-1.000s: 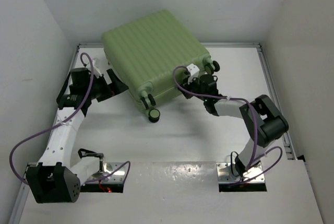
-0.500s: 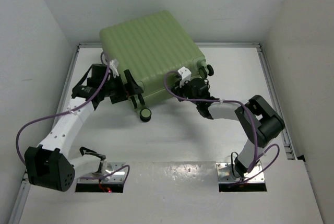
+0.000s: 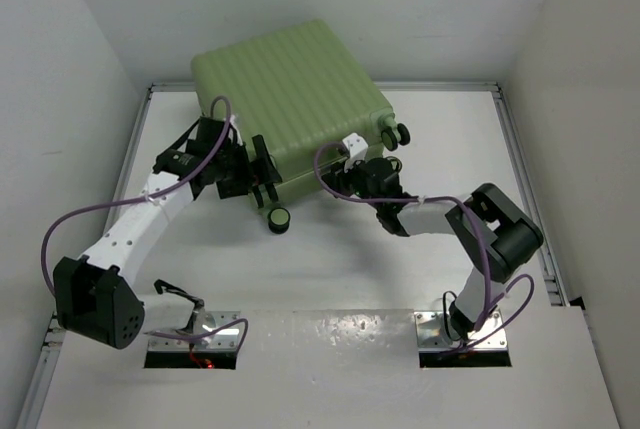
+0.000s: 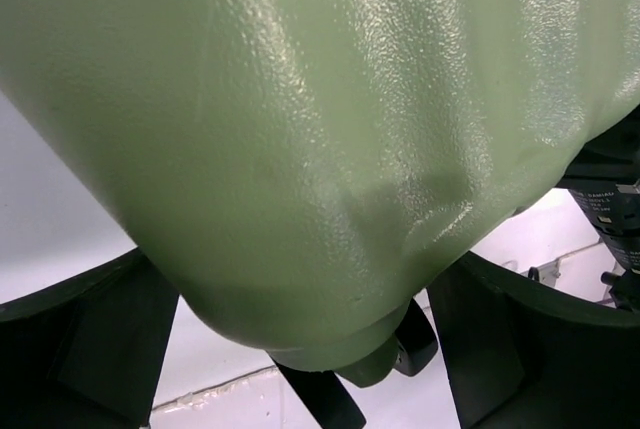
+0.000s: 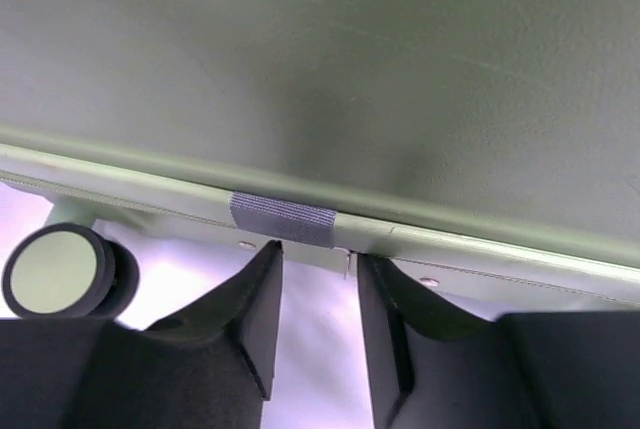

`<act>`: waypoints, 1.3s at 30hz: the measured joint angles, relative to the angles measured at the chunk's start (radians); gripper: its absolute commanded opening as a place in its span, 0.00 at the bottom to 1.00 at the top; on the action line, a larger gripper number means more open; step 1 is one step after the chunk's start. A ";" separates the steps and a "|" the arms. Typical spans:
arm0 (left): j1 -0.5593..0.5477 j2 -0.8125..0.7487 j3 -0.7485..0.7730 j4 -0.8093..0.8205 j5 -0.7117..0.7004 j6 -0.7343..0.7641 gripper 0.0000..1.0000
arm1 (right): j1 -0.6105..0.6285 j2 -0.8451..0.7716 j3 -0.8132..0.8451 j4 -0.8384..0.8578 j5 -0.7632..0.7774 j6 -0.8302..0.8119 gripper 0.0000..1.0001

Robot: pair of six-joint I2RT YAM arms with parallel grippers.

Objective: Pack the luggage

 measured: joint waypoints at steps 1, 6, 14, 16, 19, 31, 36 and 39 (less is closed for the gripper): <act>-0.003 0.004 0.005 -0.006 -0.005 0.000 1.00 | 0.000 0.003 -0.001 0.008 -0.002 0.003 0.37; -0.010 0.021 0.007 -0.012 -0.023 -0.011 0.83 | 0.003 0.036 -0.001 0.052 -0.007 0.013 0.35; -0.018 0.039 0.011 -0.027 -0.022 -0.014 0.60 | 0.025 0.131 -0.001 0.169 0.014 0.008 0.00; -0.014 0.041 0.011 -0.025 -0.013 -0.014 0.45 | 0.025 0.142 -0.002 0.190 0.015 0.008 0.00; -0.006 0.043 0.011 -0.023 0.005 -0.019 0.18 | 0.021 0.143 -0.011 0.219 0.016 0.005 0.00; 0.057 0.051 0.009 -0.018 0.081 -0.026 0.00 | -0.095 0.016 -0.125 0.301 0.019 -0.011 0.00; 0.074 0.051 0.002 0.005 0.087 -0.026 0.00 | -0.140 0.000 -0.126 0.253 -0.079 0.042 0.36; 0.077 0.051 -0.002 0.012 0.091 -0.025 0.00 | -0.136 0.000 -0.135 0.254 -0.143 0.061 0.43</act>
